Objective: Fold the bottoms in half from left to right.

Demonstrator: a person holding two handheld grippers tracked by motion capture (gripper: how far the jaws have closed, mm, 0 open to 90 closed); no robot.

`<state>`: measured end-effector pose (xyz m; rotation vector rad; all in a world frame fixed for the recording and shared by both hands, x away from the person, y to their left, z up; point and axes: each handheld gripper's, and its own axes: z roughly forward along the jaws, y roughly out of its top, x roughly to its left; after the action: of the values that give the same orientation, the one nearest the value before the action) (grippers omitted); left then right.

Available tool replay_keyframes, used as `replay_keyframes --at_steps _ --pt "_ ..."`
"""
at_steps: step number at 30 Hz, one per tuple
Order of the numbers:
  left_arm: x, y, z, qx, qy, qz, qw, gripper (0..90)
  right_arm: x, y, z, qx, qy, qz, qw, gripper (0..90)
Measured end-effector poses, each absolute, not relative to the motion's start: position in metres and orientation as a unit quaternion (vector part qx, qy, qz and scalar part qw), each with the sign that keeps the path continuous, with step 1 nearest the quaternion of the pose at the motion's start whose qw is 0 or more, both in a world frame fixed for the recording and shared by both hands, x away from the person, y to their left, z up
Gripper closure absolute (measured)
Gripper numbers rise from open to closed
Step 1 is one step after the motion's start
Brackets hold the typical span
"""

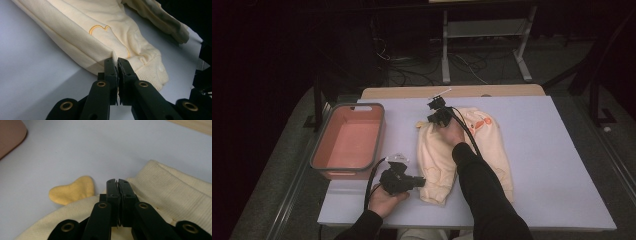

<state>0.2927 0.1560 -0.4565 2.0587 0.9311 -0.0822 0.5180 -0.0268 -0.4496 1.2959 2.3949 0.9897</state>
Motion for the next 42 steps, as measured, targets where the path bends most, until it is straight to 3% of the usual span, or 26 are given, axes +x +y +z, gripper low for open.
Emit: replay_keyframes --at_steps 10,42 --pt "0.289 0.158 -0.448 0.814 0.367 -0.029 0.449 87.0 0.515 -0.047 -0.428 0.447 0.799 0.389 0.101 87.7" --pt "0.288 0.113 -0.388 0.822 0.286 -0.031 0.492 87.5 0.501 -0.115 -0.383 0.452 0.755 0.465 0.101 87.7"
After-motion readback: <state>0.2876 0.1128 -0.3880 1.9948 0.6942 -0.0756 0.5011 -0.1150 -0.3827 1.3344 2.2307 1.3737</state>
